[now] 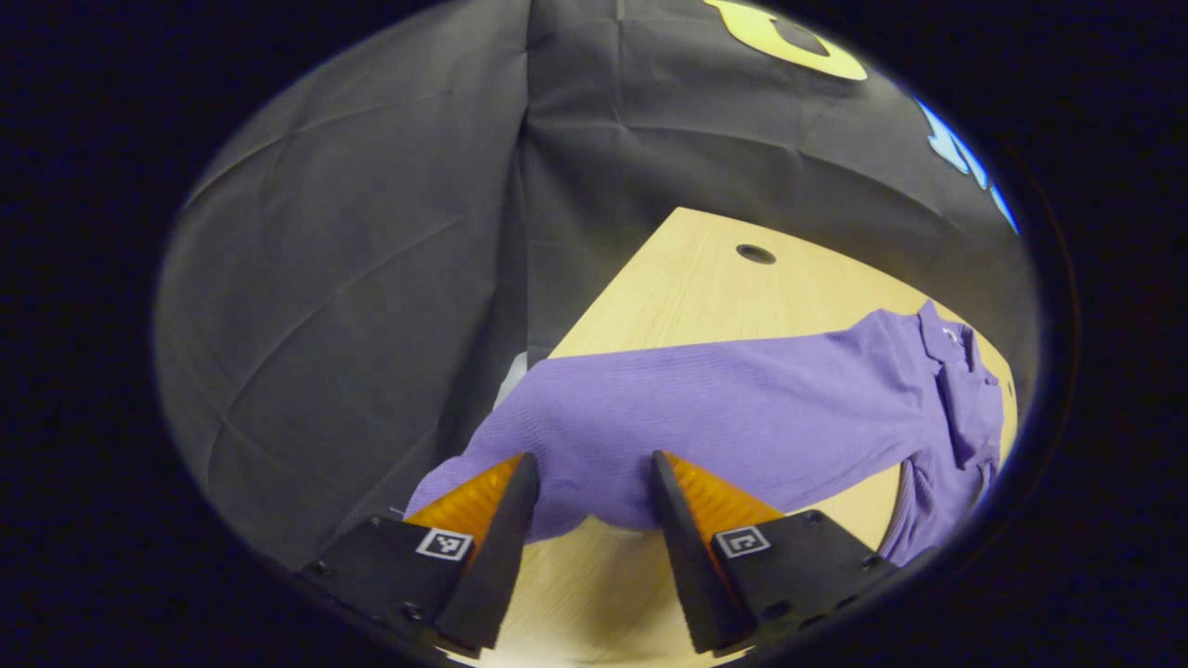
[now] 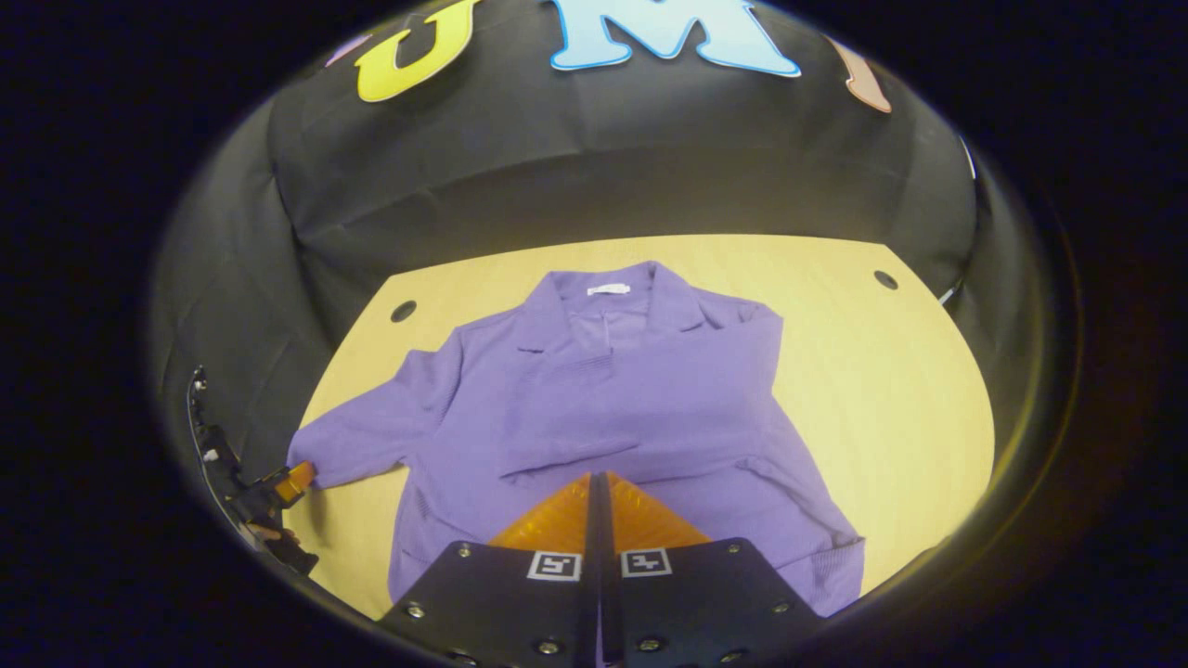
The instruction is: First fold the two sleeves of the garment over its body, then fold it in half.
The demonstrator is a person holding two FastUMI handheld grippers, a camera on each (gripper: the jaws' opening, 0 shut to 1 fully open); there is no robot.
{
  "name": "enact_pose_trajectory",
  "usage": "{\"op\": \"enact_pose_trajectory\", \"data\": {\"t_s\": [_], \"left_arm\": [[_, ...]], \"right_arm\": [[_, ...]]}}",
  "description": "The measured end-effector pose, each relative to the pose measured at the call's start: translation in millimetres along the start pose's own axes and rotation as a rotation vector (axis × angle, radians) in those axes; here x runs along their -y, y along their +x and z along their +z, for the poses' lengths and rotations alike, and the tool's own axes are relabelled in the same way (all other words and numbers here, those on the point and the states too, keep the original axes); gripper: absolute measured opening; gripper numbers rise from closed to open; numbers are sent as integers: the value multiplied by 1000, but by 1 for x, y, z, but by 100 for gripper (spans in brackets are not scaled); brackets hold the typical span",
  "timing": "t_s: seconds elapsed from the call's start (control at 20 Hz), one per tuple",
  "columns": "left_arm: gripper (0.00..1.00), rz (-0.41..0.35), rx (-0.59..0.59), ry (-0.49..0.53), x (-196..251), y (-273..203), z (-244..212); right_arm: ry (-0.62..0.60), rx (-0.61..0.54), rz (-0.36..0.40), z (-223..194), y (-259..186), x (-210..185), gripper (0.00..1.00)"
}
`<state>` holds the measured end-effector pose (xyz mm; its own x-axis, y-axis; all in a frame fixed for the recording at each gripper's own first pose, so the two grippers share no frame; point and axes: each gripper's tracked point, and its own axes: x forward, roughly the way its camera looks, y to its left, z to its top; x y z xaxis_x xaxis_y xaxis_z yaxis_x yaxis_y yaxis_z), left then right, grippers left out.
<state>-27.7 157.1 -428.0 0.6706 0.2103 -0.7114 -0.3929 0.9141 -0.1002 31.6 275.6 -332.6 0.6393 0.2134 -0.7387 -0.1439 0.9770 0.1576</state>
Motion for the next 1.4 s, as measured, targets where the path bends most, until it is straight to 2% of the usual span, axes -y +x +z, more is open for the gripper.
{"op": "enact_pose_trajectory", "data": {"t_s": [0.15,0.2,0.35,0.5,0.55,0.8,0.95,1.2,1.4], "left_arm": [[48,-14,12,-1,14,7,0],[50,-22,20,-7,15,7,2],[17,-46,35,-82,11,5,6],[17,-52,14,-78,1,2,7],[8,-49,8,-74,4,3,7],[8,-18,1,-51,9,4,8],[7,-24,1,-16,21,-1,12],[7,-89,52,28,63,-14,46],[7,-164,99,77,125,-22,76]], "right_arm": [[1,-2,0,-1,0,2,1],[5,-2,-1,-1,0,3,1],[16,-8,-7,-3,-1,6,1],[26,-15,-14,-5,-2,9,1],[28,-16,-16,-6,-2,9,1],[40,-16,-16,-5,-3,12,1],[49,-10,-23,-3,-4,15,1],[80,-1,-37,-3,-7,20,1],[124,5,-54,-6,-12,27,1]]}}
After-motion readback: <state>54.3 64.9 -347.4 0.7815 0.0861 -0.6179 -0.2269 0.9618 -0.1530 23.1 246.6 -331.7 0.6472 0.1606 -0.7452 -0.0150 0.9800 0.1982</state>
